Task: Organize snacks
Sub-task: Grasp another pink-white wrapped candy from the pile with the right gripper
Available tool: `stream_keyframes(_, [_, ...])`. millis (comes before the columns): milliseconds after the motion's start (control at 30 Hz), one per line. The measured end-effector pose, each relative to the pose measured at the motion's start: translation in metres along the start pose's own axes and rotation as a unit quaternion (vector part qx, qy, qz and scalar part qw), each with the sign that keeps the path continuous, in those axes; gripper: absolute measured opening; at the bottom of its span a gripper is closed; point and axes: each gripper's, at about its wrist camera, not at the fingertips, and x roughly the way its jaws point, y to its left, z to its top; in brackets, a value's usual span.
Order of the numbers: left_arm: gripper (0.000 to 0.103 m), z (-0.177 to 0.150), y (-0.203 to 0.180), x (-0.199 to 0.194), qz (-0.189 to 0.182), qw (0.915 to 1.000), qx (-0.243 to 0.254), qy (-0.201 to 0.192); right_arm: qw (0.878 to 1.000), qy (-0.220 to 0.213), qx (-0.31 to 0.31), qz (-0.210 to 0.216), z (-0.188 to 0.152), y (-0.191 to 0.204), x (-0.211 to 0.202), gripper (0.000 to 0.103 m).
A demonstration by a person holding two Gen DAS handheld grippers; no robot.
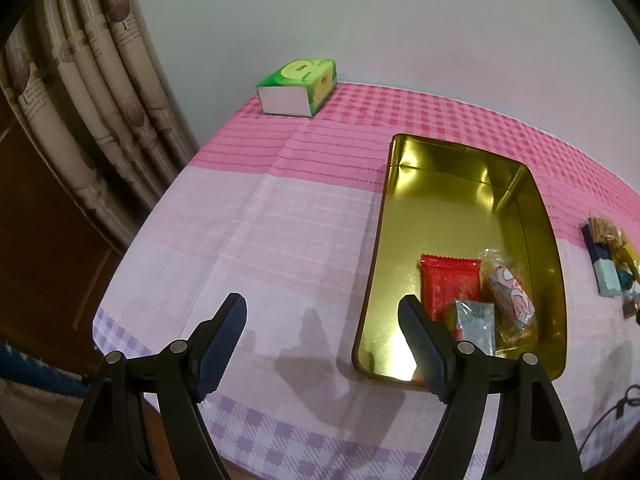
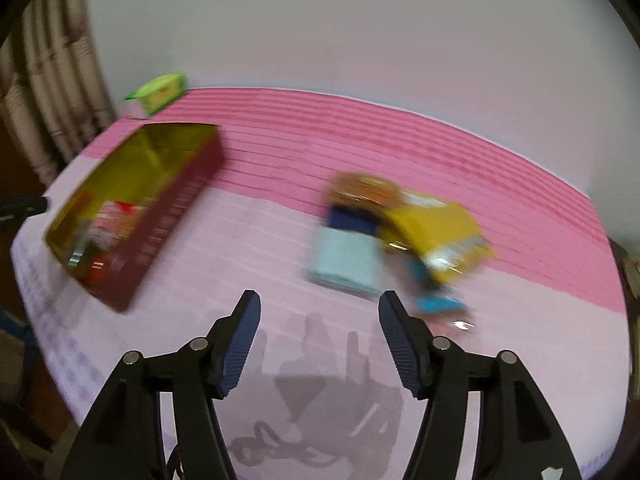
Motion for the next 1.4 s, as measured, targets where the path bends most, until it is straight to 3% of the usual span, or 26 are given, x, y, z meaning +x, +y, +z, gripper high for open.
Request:
stream_keyframes(233, [0.079, -0.001, -0.006, 0.001, -0.002, 1.0, 0.007, -0.001, 0.998, 0.008, 0.028, -0.047, -0.026, -0.063, 0.005, 0.072])
stream_keyframes(600, [0.079, 0.0, -0.036, -0.014, -0.01, 0.9997, 0.023, -0.006, 0.999, 0.018, 0.028, -0.019, -0.029, -0.087, 0.036, 0.072])
stream_keyframes(700, [0.079, 0.0, -0.055, -0.017, -0.02, 0.9991, 0.038, -0.002, 0.999, 0.02, 0.028, -0.012, -0.029, -0.088, 0.043, 0.068])
stream_keyframes(833, [0.079, -0.001, -0.094, -0.018, -0.032, 0.9966, 0.076, 0.001, 0.999, 0.021, 0.033, 0.007, -0.031, -0.091, 0.049, 0.054])
stream_keyframes(967, [0.079, -0.002, -0.137, -0.018, -0.061, 0.9925, 0.106, 0.006, 0.999, 0.015, 0.033, 0.014, -0.032, -0.089, 0.051, 0.05])
stream_keyframes(1033, [0.079, -0.001, -0.157, -0.017, -0.075, 0.9904, 0.116, 0.007, 0.999, 0.009, 0.035, 0.018, -0.032, -0.089, 0.051, 0.043])
stream_keyframes(1200, [0.079, 0.001, -0.204, -0.011, -0.106, 0.9853, 0.133, 0.015, 0.999, 0.003, 0.04, 0.019, -0.035, -0.091, 0.047, 0.041])
stream_keyframes(1400, [0.079, 0.002, -0.256, -0.004, -0.149, 0.9778, 0.144, 0.033, 0.998, -0.001, 0.063, -0.013, -0.046, -0.12, 0.041, 0.04])
